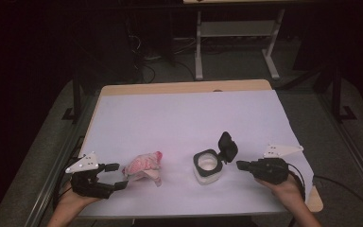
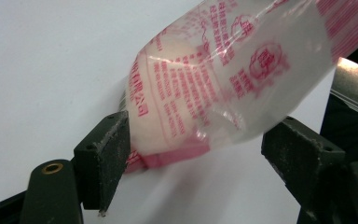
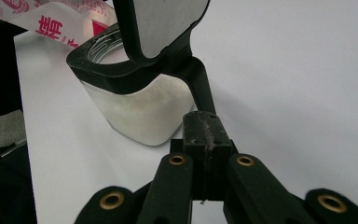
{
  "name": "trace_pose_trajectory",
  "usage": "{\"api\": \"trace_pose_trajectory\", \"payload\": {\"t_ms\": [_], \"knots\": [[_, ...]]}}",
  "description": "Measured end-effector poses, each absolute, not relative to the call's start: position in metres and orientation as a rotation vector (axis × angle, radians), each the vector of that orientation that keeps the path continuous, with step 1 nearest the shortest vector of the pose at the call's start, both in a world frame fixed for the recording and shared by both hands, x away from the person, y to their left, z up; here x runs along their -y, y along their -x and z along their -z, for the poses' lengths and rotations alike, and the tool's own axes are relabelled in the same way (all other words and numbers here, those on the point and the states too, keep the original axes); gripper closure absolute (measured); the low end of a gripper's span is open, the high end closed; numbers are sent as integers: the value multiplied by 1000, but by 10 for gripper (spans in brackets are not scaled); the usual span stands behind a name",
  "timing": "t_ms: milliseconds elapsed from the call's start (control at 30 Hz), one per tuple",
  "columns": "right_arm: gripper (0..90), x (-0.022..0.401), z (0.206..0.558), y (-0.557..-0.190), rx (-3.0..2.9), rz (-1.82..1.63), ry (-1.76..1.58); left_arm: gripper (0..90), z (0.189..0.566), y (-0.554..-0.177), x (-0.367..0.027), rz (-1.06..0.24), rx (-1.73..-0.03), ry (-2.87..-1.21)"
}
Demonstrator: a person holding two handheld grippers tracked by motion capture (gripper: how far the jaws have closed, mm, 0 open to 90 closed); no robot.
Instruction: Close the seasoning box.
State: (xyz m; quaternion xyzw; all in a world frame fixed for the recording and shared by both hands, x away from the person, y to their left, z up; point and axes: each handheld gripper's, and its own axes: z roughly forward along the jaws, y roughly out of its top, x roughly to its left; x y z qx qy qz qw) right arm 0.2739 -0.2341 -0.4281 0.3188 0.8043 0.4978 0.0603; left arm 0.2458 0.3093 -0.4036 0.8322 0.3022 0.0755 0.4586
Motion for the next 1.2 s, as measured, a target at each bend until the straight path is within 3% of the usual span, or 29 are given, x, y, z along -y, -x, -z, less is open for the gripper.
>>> {"api": "trace_pose_trajectory", "payload": {"t_ms": [467, 933, 1200], "knots": [[900, 234, 428, -275, -2434, -1506, -963, 237, 406, -242, -327, -231, -795, -1988], [899, 236, 418, -284, -2385, -1556, -982, 210, 418, -251, -336, -418, -953, -1973], [899, 231, 405, -290, -2350, -1608, -964, 177, 428, -250, -338, -445, -997, -1982]]}}
